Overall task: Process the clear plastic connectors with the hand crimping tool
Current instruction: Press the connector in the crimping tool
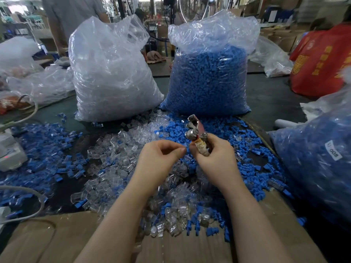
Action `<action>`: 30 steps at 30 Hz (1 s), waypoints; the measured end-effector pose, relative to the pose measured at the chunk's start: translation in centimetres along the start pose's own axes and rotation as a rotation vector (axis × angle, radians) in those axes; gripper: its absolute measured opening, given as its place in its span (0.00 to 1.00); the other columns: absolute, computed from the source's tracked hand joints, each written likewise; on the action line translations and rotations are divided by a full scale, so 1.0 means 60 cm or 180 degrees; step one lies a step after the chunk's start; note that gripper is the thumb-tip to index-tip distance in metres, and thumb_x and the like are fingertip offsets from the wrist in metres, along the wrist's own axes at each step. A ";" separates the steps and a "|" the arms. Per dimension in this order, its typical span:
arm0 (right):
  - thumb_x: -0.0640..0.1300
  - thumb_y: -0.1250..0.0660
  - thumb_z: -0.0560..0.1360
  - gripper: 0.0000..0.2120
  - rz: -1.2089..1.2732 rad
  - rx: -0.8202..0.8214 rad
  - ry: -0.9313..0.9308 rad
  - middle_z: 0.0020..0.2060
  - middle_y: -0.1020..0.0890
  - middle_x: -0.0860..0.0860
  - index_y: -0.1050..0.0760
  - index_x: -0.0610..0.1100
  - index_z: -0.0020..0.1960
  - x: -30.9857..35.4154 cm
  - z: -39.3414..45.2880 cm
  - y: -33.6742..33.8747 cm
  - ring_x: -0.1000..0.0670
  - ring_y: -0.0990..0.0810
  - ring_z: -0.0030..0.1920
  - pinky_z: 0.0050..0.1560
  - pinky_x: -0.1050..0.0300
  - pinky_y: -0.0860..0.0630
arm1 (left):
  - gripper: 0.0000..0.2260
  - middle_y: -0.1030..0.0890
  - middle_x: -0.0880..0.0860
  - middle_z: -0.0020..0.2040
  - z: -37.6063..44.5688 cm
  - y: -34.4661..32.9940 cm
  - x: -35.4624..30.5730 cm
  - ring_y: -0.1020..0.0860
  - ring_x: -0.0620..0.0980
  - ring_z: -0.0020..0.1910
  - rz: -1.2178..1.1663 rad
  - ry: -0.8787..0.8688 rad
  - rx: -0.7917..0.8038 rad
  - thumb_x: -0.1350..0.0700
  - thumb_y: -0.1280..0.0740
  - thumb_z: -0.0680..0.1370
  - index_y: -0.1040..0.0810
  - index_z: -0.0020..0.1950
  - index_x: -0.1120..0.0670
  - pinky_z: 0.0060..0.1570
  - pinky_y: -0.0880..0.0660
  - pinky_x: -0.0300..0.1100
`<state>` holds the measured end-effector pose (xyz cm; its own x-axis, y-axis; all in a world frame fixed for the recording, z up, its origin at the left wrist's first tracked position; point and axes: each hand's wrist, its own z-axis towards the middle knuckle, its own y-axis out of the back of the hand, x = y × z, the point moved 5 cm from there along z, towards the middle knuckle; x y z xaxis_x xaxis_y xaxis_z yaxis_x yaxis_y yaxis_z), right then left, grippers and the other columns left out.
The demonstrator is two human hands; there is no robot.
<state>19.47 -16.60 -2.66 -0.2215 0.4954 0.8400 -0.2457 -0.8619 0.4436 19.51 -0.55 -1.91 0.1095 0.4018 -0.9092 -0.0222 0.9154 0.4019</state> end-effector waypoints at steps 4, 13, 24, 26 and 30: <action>0.48 0.28 0.74 0.04 0.0257 0.0127 0.0052 0.37 0.18 0.58 0.22 0.55 0.43 0.004 -0.001 -0.003 0.54 0.19 0.39 0.44 0.44 0.20 | 0.02 0.16 0.47 0.34 -0.003 0.009 -0.002 0.22 0.36 0.31 -0.0643 0.0228 0.0109 0.57 0.28 0.76 0.16 0.44 0.53 0.31 0.28 0.27; 0.47 0.27 0.74 0.07 0.0331 0.0367 0.0065 0.40 0.16 0.57 0.19 0.52 0.52 0.011 -0.001 -0.012 0.55 0.19 0.41 0.44 0.48 0.20 | 0.04 0.15 0.52 0.37 -0.004 0.017 -0.011 0.16 0.47 0.39 -0.0483 0.0137 -0.0273 0.59 0.25 0.74 0.18 0.45 0.51 0.41 0.21 0.38; 0.40 0.30 0.73 0.07 -0.0025 0.0140 0.0297 0.33 0.24 0.57 0.25 0.51 0.42 0.019 -0.007 -0.013 0.53 0.26 0.34 0.35 0.55 0.31 | 0.06 0.17 0.49 0.41 0.003 0.047 0.006 0.19 0.46 0.36 0.0546 0.0268 0.0178 0.60 0.26 0.75 0.20 0.45 0.49 0.38 0.21 0.39; 0.40 0.29 0.73 0.08 -0.0031 0.0023 0.0341 0.36 0.25 0.55 0.26 0.50 0.42 0.020 -0.006 -0.008 0.52 0.26 0.37 0.38 0.54 0.29 | 0.10 0.19 0.43 0.44 0.004 0.050 0.015 0.21 0.42 0.35 0.1356 0.0240 0.0370 0.61 0.30 0.76 0.20 0.42 0.44 0.31 0.25 0.32; 0.40 0.28 0.73 0.07 -0.0105 -0.0029 0.0306 0.38 0.23 0.56 0.24 0.50 0.45 0.018 -0.005 -0.009 0.51 0.24 0.40 0.41 0.51 0.25 | 0.13 0.20 0.43 0.52 0.006 0.035 0.021 0.20 0.43 0.46 0.2406 0.0101 0.0557 0.62 0.32 0.76 0.17 0.48 0.43 0.49 0.21 0.39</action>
<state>19.11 -15.56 -2.09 -0.3027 0.5319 0.7909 -0.2628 -0.8442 0.4671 19.95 1.88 -2.18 0.0987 0.9186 -0.3827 0.0781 0.3762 0.9232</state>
